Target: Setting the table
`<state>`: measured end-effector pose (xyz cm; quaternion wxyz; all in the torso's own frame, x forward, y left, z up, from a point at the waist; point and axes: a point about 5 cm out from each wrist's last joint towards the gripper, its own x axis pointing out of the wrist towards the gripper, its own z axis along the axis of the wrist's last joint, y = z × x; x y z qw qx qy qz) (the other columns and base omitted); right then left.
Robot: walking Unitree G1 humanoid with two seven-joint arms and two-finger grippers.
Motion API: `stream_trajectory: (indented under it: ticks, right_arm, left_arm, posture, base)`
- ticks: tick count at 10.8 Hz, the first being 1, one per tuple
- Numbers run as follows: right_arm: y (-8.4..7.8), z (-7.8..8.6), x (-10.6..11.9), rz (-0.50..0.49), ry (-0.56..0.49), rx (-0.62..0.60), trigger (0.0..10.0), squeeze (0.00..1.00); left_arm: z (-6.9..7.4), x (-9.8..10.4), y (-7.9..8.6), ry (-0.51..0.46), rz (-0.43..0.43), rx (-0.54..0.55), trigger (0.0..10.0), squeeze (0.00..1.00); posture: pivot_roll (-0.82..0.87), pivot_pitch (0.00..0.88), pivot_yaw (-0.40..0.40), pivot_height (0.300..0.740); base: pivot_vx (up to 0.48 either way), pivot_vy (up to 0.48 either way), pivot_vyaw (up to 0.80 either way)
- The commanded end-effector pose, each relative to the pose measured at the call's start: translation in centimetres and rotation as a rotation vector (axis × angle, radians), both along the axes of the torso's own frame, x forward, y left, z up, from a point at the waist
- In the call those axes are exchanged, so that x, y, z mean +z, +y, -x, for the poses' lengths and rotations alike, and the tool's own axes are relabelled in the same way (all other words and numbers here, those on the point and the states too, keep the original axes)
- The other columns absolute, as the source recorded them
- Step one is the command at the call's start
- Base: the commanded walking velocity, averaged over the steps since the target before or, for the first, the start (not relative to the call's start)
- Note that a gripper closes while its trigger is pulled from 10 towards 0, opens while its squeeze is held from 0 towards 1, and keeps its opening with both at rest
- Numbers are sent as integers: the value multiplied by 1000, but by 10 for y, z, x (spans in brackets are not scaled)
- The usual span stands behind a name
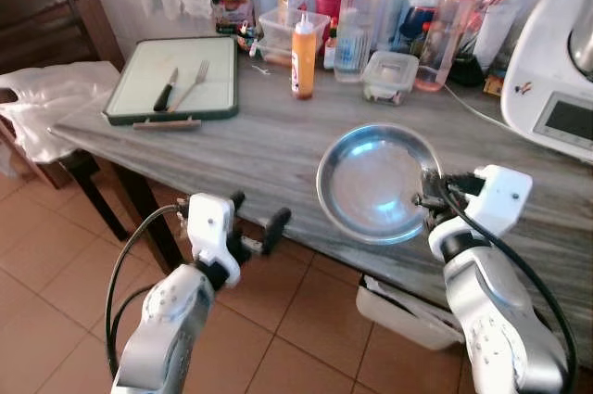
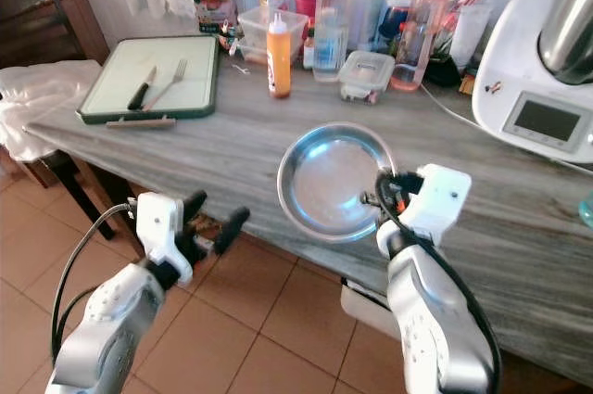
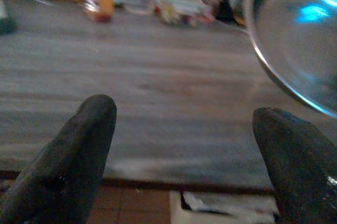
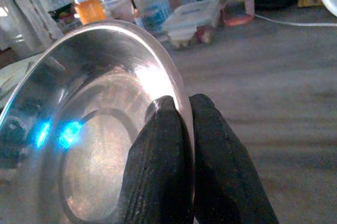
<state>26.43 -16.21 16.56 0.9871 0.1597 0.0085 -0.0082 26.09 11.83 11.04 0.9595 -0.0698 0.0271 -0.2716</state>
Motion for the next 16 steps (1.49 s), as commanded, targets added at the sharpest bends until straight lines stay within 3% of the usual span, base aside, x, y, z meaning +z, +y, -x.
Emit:
stream_trajectory:
  ticks: [1,5,7,13,16]
  right_arm:
    - [-2,2,4,0,-7,-5,10000,0]
    - [-16,17,-19,12,100,-17,10000,0]
    - [-20,20,-22,21,119,-29,10000,0]
    - [-24,7,-25,-29,111,-104,10000,0]
    - [-23,2,-30,-41,130,-111,10000,0]
  left_arm:
    - [2,2,-2,0,-6,-37,10000,0]
    - [13,1,-15,32,-24,-238,10000,0]
    - [14,-1,-15,39,-41,-264,10000,0]
    - [16,-2,-16,60,-27,-277,10000,0]
    - [21,-5,-17,89,-28,-351,10000,0]
  posture:
    - [-52,70,3,740]
    - [-65,64,4,740]
    - [-68,64,5,740]
    - [-60,64,11,740]
    - [-58,70,12,740]
  base:
    - [0,0,0]
    - [0,0,0]
    - [0,0,0]
    - [0,0,0]
    - [0,0,0]
